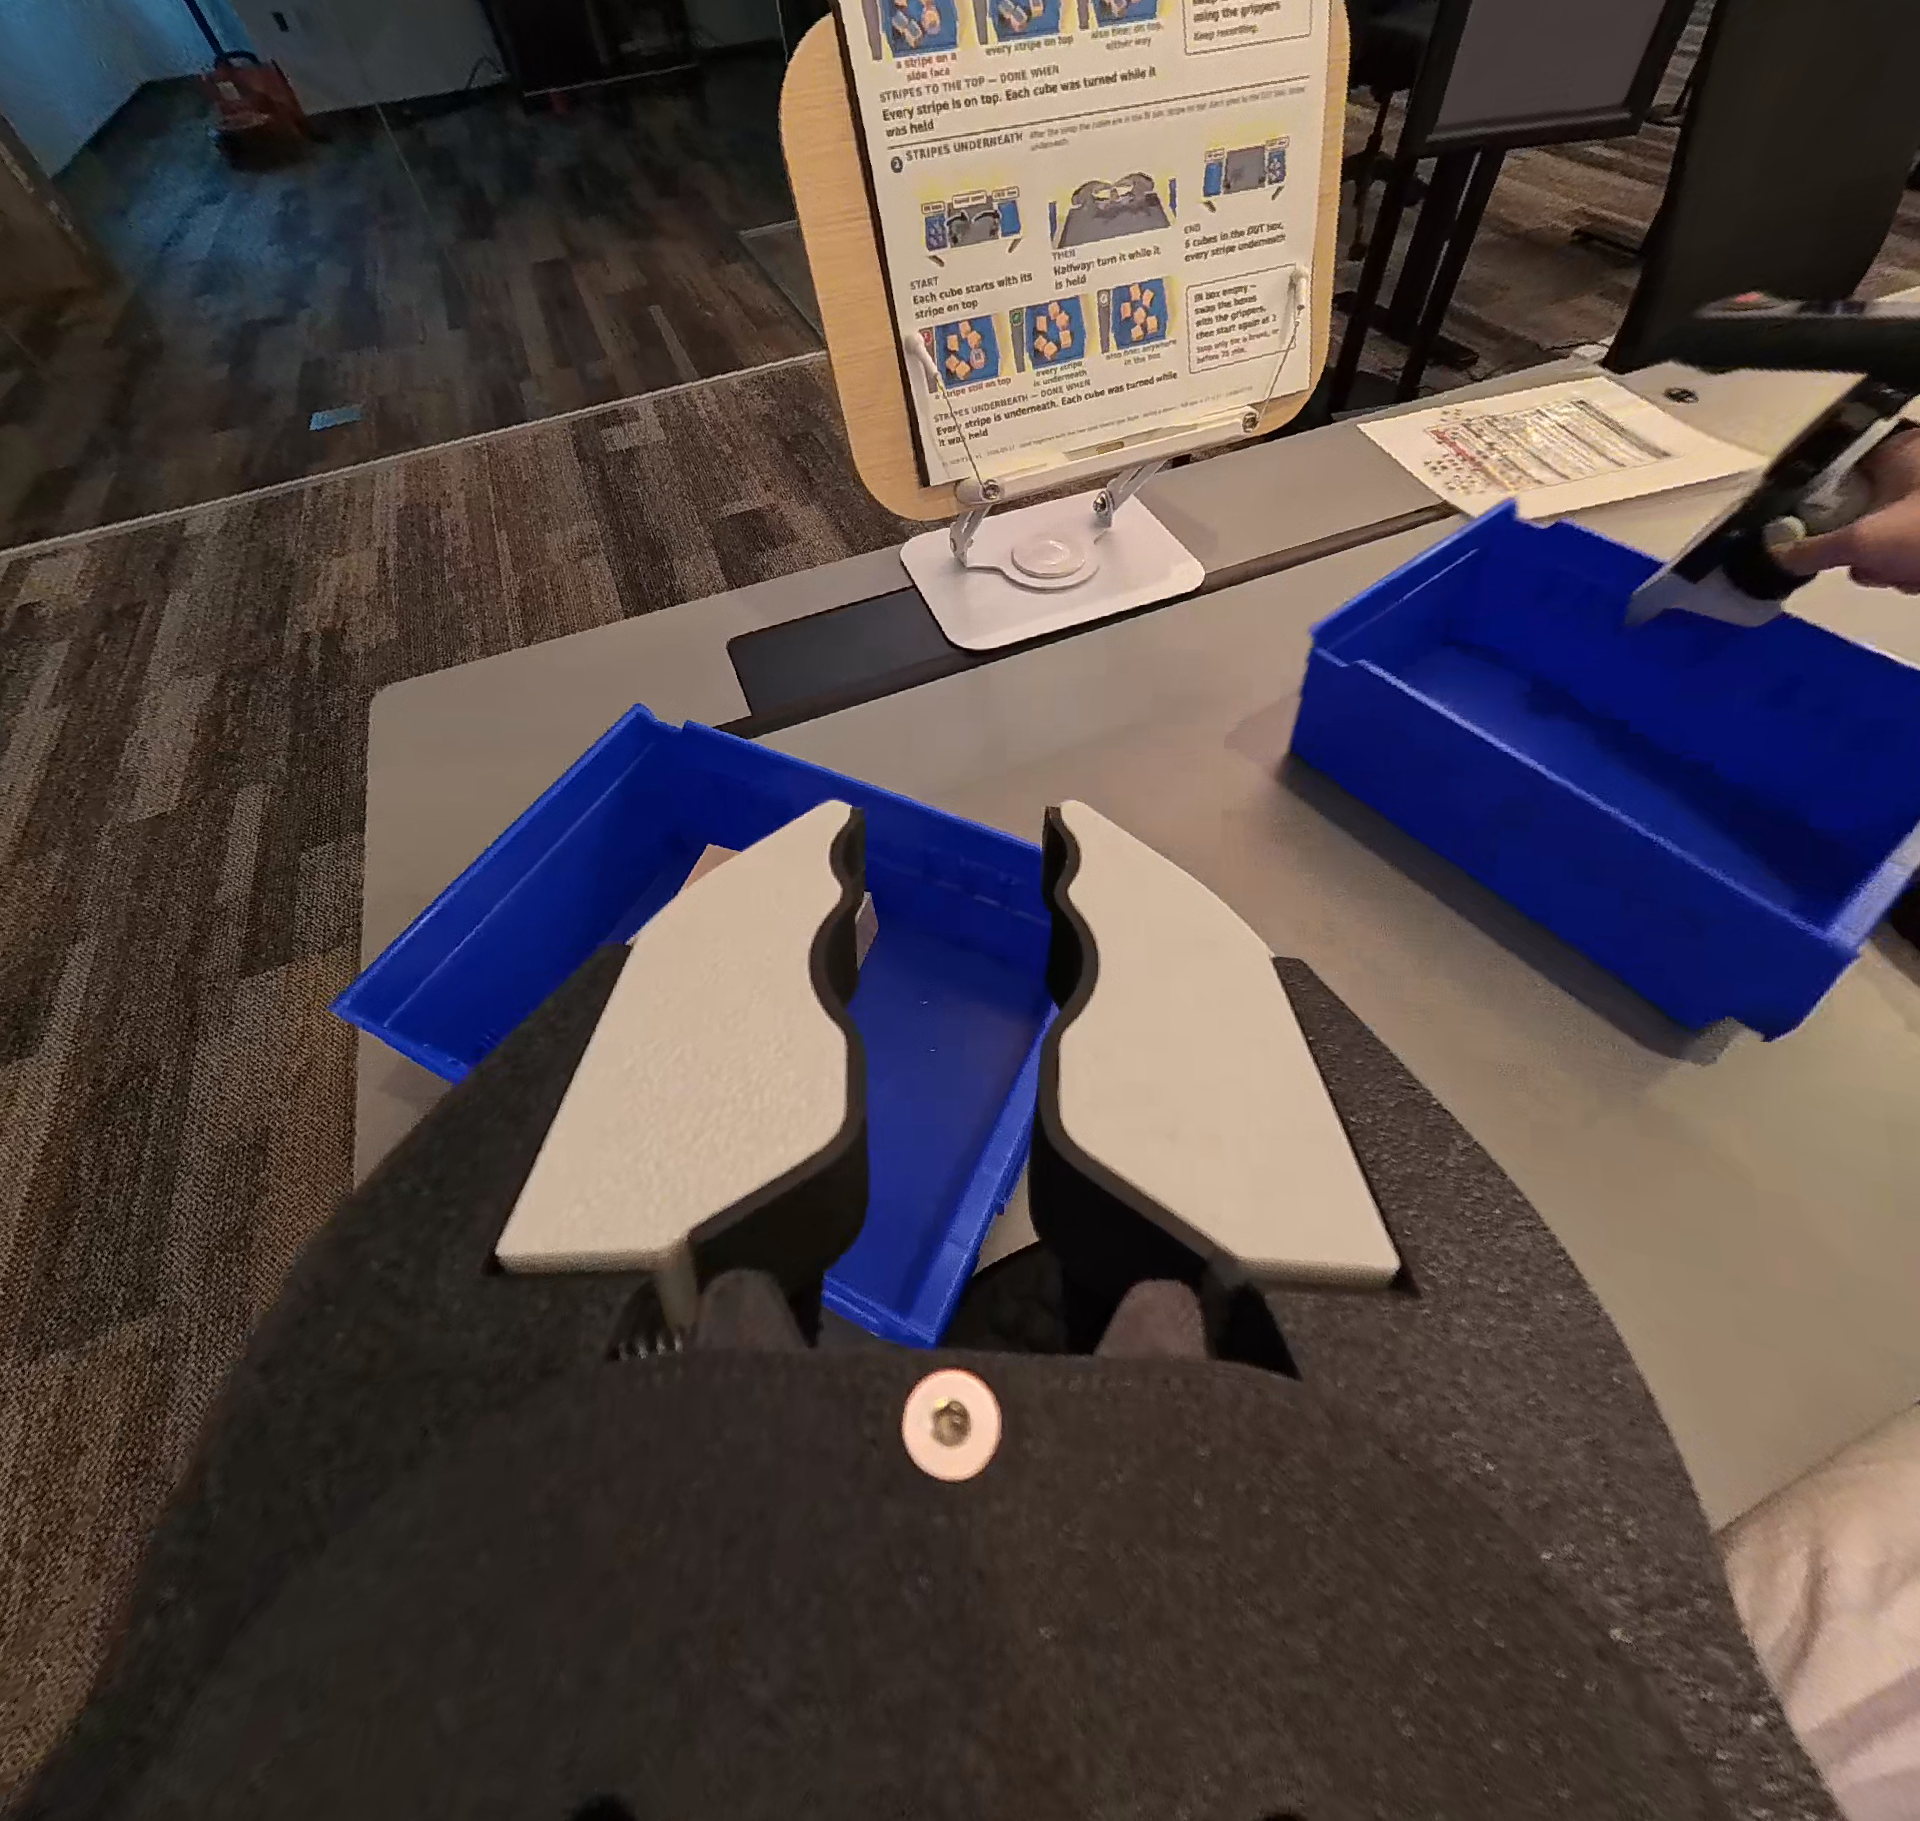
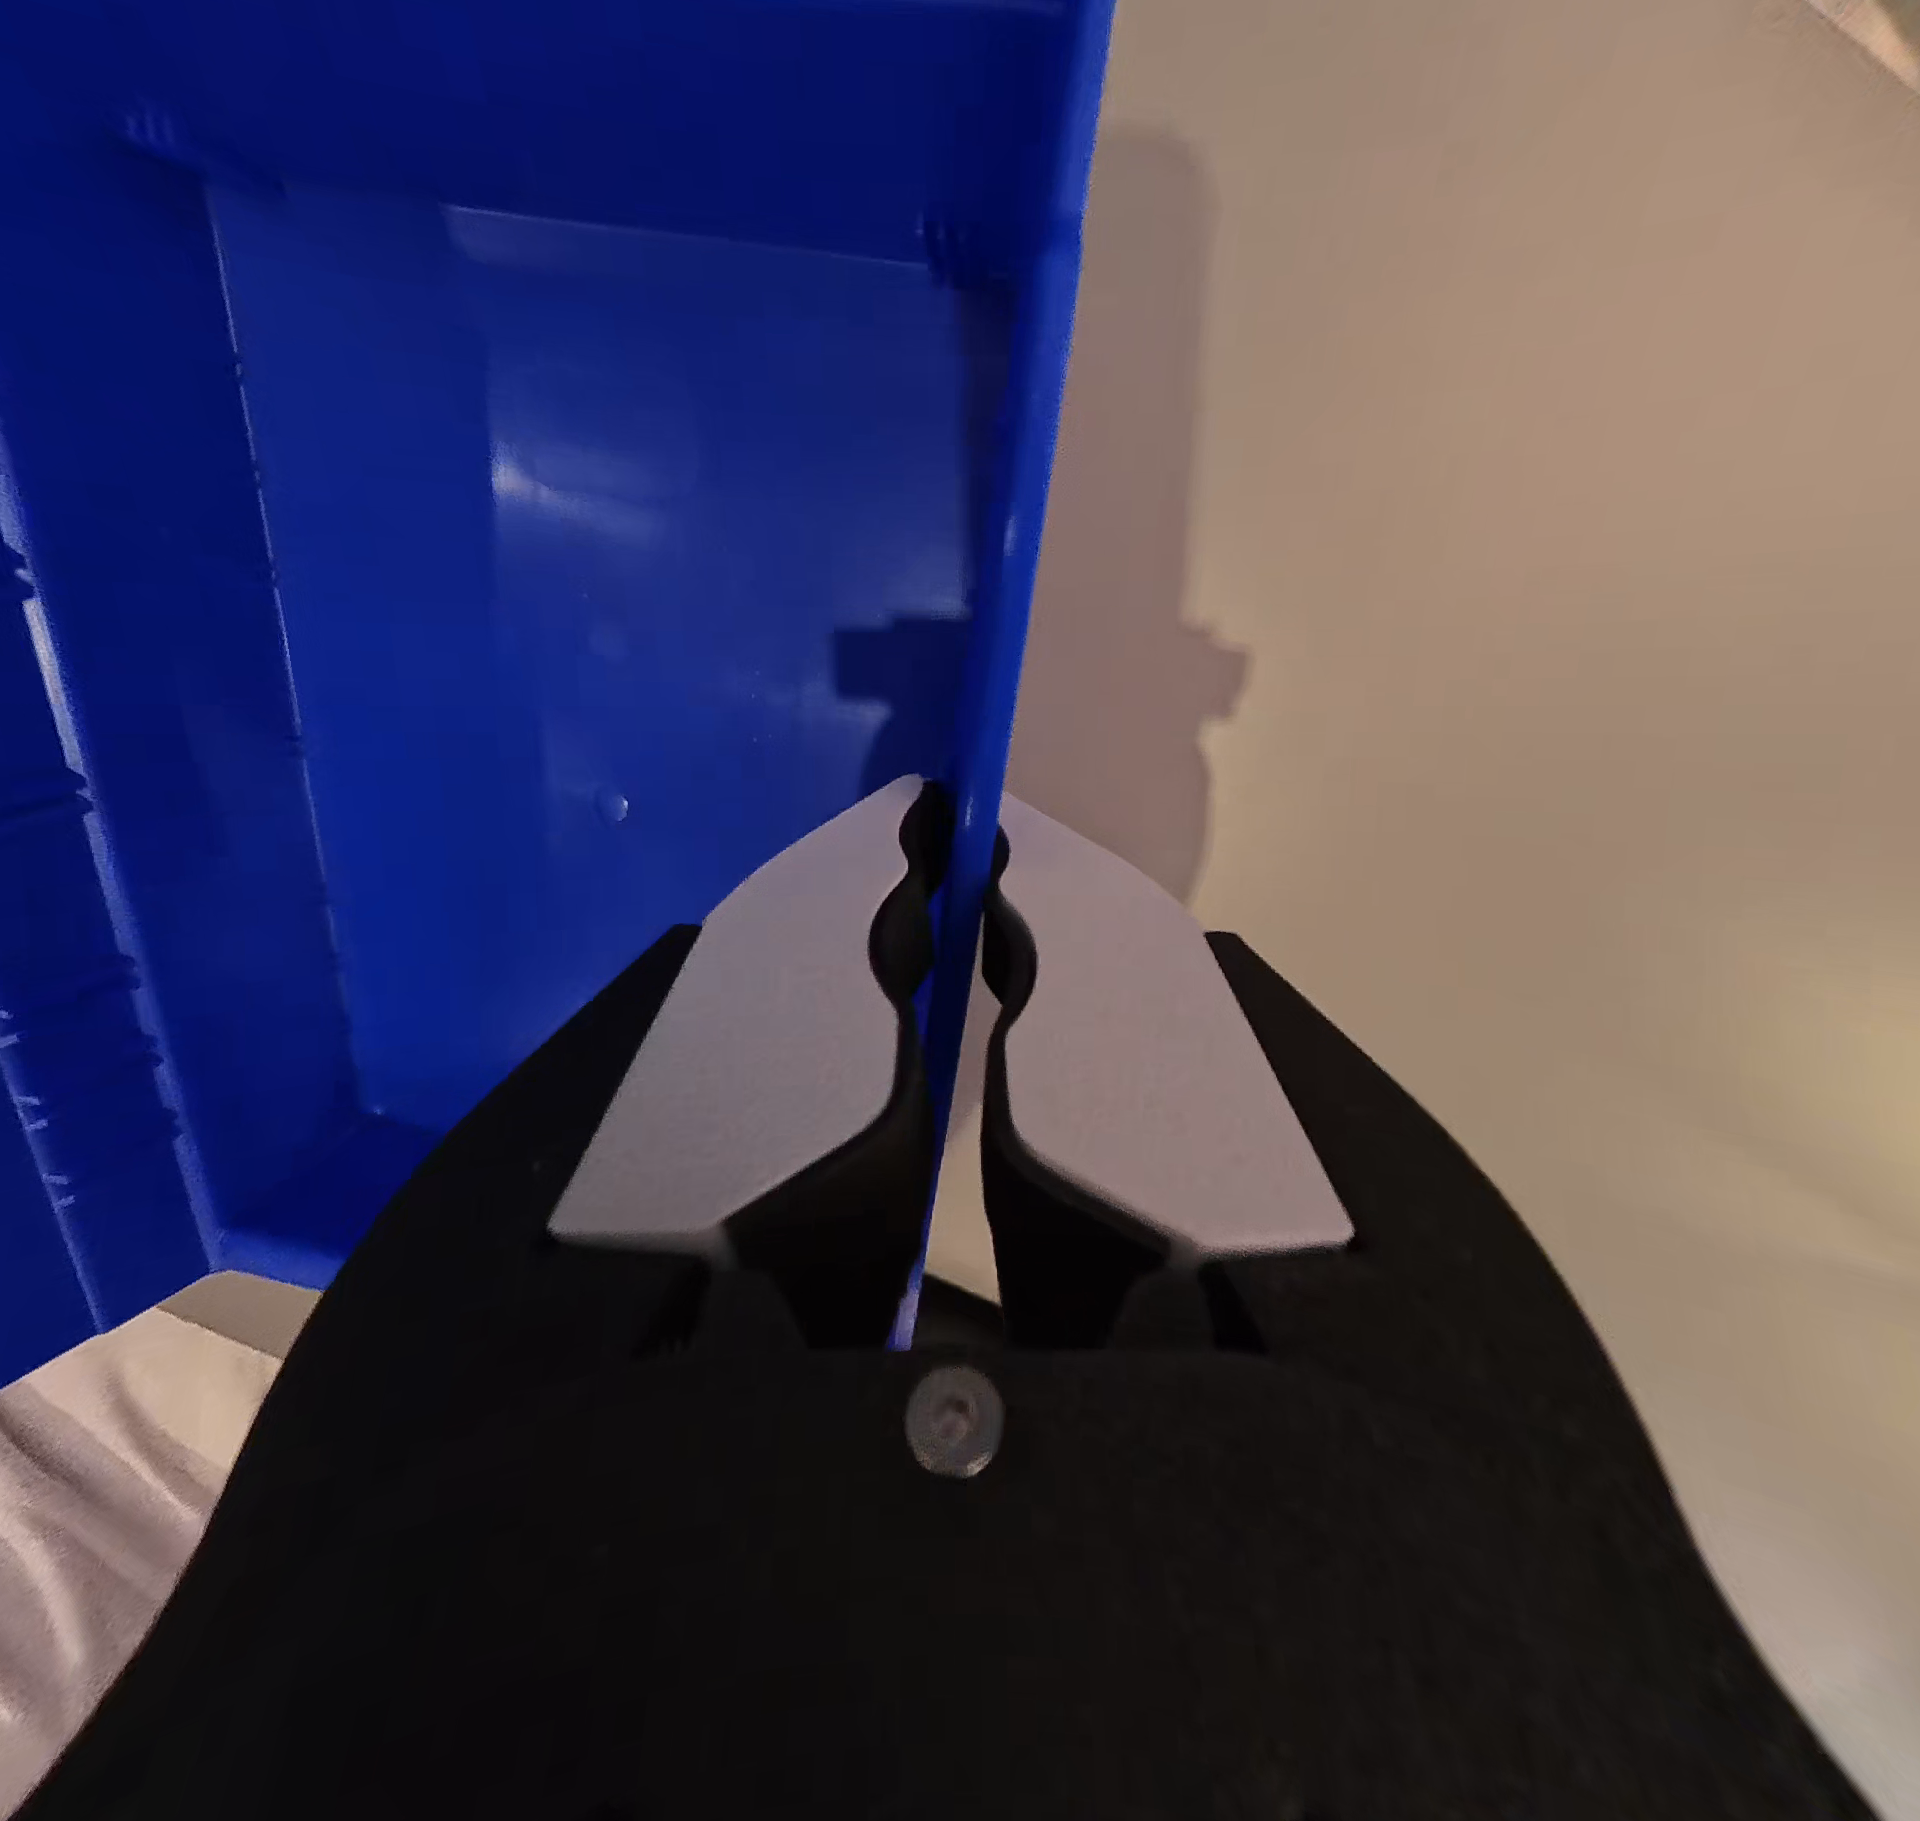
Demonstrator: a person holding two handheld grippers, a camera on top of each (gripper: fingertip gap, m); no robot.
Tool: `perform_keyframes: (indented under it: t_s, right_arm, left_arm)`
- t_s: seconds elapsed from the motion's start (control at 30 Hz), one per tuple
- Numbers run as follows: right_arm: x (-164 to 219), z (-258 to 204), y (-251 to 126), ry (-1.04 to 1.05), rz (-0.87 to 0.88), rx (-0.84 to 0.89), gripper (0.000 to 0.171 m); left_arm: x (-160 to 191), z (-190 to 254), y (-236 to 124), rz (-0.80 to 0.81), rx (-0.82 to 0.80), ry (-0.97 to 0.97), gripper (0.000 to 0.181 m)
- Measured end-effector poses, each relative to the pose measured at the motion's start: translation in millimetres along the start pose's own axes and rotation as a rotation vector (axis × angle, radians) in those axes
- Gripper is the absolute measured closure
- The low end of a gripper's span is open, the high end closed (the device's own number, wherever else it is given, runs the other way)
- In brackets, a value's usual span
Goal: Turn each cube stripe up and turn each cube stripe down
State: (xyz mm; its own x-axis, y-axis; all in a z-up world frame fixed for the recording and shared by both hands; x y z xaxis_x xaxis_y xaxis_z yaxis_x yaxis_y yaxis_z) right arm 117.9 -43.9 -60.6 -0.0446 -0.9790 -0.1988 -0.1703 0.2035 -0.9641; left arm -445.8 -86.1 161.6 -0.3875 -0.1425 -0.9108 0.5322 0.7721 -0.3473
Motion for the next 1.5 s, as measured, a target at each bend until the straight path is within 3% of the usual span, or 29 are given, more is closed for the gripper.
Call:
perform_keyframes:
  t_s: [0.37,0.83,1.03,1.13,1.27,1.43,1.5]
  right_arm:
    - [25.4,130.5,-28.4,0.177,0.061,0.063,0.165]
    - [35.1,204.7,-42.9,0.295,0.095,0.061,0.166]
    - [36.1,205.8,-48.3,0.259,0.217,0.089,0.163]
    - [24.7,200.1,-74.0,0.227,0.423,0.156,0.146]
    - [7.1,165.1,-124.9,0.205,0.767,0.069,0.14]
    - [-5.6,113.1,-158.2,0.106,0.893,-0.039,0.141]
    - [-10.4,99.0,-163.3,0.062,0.915,-0.02,0.141]
  left_arm:
    - [0.9,-0.9,10.6,-0.051,-0.035,0.004,0.149]
    - [-1.2,19.0,49.3,-0.189,-0.034,0.097,0.149]
    - [-5.7,26.9,68.5,-0.199,-0.006,0.13,0.141]
    - [-5.9,22.6,88.0,-0.177,0.014,0.099,0.135]
    - [31.6,-6.3,137.7,-0.373,-0.009,-0.08,0.123]
    - [73.2,-22.3,208.1,-0.447,0.085,-0.306,0.122]
    - [86.7,-23.2,226.1,-0.489,0.061,-0.337,0.109]
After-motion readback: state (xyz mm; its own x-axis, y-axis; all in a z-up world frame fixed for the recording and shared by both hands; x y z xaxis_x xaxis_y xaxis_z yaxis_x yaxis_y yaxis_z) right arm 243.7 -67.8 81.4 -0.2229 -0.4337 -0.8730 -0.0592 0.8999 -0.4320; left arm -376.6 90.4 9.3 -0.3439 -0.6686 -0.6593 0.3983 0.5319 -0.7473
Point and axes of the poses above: each gripper's, where its closed fingertips meet, y out along the fingers, x out of its underside, z = x × y across the jaws, the point moved 4 cm from there along -y, back along the fingers, and after that the axes turned 10 degrees about y, right-handed, at the moved point
